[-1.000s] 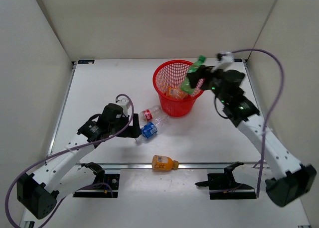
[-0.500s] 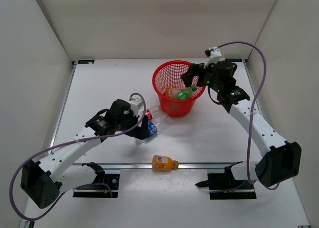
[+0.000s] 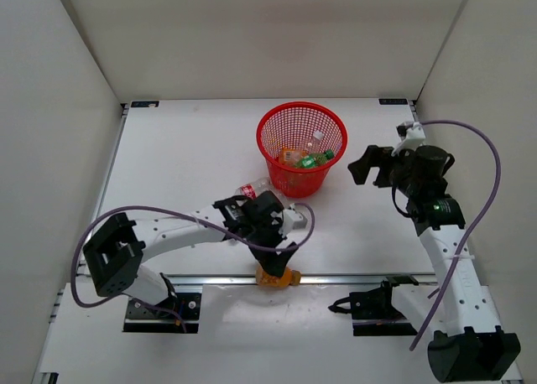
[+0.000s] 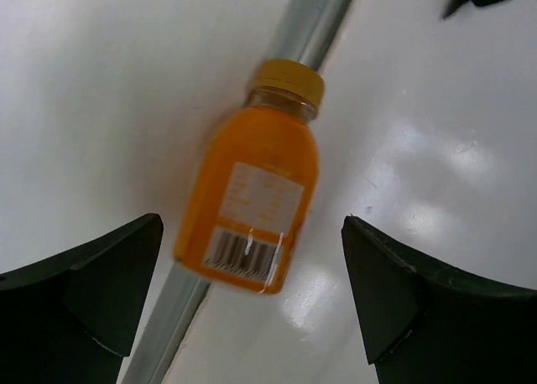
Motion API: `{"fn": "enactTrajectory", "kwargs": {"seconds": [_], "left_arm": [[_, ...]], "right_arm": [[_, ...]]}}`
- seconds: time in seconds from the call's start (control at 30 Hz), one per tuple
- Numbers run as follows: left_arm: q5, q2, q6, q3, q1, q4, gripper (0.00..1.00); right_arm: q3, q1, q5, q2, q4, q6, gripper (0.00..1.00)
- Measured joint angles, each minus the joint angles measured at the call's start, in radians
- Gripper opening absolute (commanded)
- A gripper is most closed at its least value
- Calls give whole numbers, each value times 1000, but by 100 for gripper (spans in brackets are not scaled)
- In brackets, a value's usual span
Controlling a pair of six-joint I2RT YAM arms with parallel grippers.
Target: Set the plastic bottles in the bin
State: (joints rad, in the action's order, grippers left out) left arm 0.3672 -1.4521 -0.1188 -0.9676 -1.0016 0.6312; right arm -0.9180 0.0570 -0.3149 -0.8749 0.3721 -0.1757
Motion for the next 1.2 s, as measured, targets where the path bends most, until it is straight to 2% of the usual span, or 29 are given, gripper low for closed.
{"fn": "enactTrajectory", "kwargs": {"seconds": [0.17, 0.47, 0.5, 0.57, 0.63, 0.73, 0.83, 0.93, 1.03, 1.1, 1.13, 1.17, 1.2], "left_arm": [[-12, -78, 16, -1, -95, -15, 99], [-39, -179, 28, 24, -139, -86, 98], [-39, -188, 30, 27, -148, -85, 96], [-44, -185, 29, 26, -158, -90, 84], [-64, -185, 30, 28, -162, -83, 66], [-87, -175, 32, 28, -163, -72, 54], [-108, -139, 16, 26, -145, -59, 49], [-132, -50, -2, 6, -127, -61, 52], [-154, 69, -25, -54, -112, -103, 46], [-179, 141, -49, -106, -93, -161, 36], [-191, 177, -64, -132, -73, -205, 43], [-195, 203, -76, -156, -44, -246, 45], [-207, 219, -87, -180, -12, -282, 43]], "right_arm": [[118, -63, -49, 55, 79, 0, 99], [173, -72, -42, 130, 115, 0, 99], [175, -74, -40, 133, 115, 1, 99], [184, -79, -36, 141, 117, 1, 99], [196, -81, -32, 154, 118, 0, 99], [208, -88, -32, 172, 121, -1, 99], [211, -91, -33, 179, 121, -4, 99], [211, -91, -33, 179, 114, -8, 99], [211, -91, -30, 178, 112, -11, 99], [211, -92, -25, 174, 112, -12, 100], [211, -94, -22, 172, 112, -12, 99], [211, -97, -18, 169, 113, -12, 100], [212, -100, -14, 167, 112, -12, 99]]}}
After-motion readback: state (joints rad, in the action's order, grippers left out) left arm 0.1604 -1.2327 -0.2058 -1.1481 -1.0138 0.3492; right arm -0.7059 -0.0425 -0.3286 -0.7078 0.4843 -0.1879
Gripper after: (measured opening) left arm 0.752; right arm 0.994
